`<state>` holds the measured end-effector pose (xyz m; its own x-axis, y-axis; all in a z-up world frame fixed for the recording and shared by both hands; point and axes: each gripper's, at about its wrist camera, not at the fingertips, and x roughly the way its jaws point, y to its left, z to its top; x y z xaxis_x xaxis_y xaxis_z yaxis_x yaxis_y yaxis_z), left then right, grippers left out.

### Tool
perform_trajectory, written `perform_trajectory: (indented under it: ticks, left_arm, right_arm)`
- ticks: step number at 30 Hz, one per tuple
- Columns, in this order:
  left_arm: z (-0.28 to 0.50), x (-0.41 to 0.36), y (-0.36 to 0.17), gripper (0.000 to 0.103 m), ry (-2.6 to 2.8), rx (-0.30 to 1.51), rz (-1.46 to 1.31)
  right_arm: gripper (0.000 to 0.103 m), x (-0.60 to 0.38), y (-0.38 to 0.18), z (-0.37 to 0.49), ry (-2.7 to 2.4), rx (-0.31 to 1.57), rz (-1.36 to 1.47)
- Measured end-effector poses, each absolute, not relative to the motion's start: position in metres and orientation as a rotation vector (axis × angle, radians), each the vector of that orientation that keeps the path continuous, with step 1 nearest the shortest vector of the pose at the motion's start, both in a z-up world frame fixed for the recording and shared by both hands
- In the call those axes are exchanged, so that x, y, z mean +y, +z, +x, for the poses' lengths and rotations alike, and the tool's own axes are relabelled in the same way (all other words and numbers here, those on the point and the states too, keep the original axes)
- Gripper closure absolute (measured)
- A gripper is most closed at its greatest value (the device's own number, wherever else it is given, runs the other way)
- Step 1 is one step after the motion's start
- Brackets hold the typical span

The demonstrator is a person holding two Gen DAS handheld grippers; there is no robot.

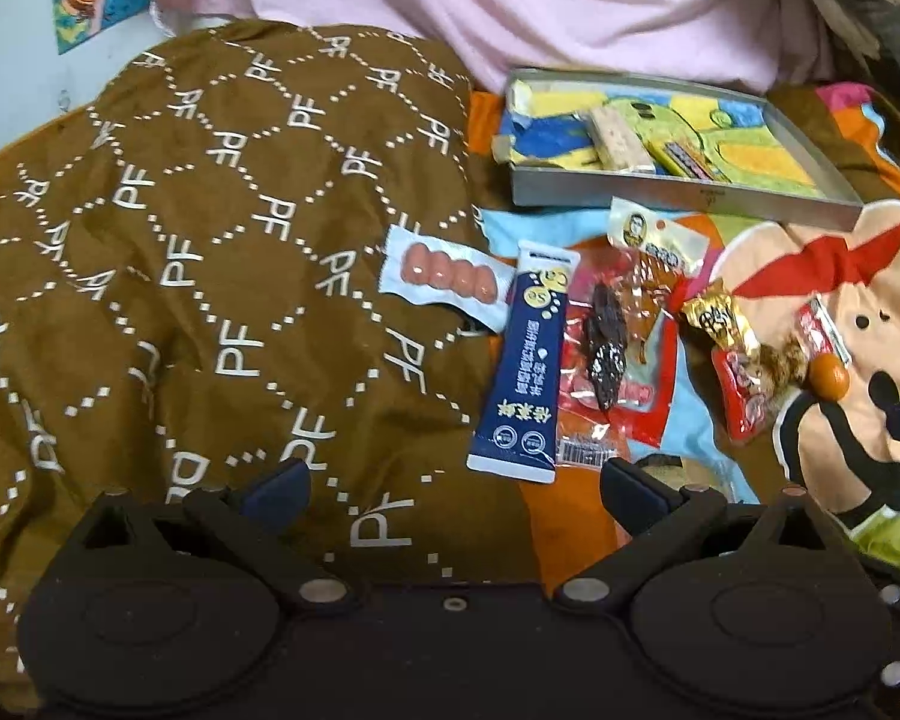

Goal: Organize snacks
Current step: 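Grasp the round wrapped bun with the right tool while the left tool grasps the blue Ca milk stick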

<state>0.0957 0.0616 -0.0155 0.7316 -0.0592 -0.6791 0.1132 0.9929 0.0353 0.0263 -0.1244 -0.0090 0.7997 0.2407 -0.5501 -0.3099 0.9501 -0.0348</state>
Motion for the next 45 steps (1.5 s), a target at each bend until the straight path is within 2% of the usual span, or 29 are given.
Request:
perform_trajectory:
  ticks: [13,26,34,40,42,45]
  left_arm:
    - [0.137,0.046,-0.033,0.001,-0.244,0.752,0.173]
    - [0.175,0.041,-0.045,0.002,-0.381,0.730,0.190]
    - [0.194,0.051,-0.048,0.013,-0.416,0.727,0.114]
    - [0.202,0.051,-0.053,0.032,-0.431,0.759,0.129]
    - [0.206,0.051,-0.057,0.045,-0.400,0.782,0.145]
    - [0.211,0.053,-0.059,0.048,-0.394,0.793,0.135]
  right_arm:
    - [0.000,-0.101,-0.046,0.046,0.354,0.679,-0.263]
    - [0.002,-0.098,-0.057,0.072,0.408,0.692,-0.229]
    - [0.007,-0.096,-0.059,0.086,0.434,0.703,-0.194]
    - [0.013,-0.098,-0.058,0.091,0.454,0.701,-0.147]
    - [0.014,-0.099,-0.058,0.094,0.459,0.707,-0.129]
    - [0.014,-0.099,-0.059,0.099,0.460,0.713,-0.116]
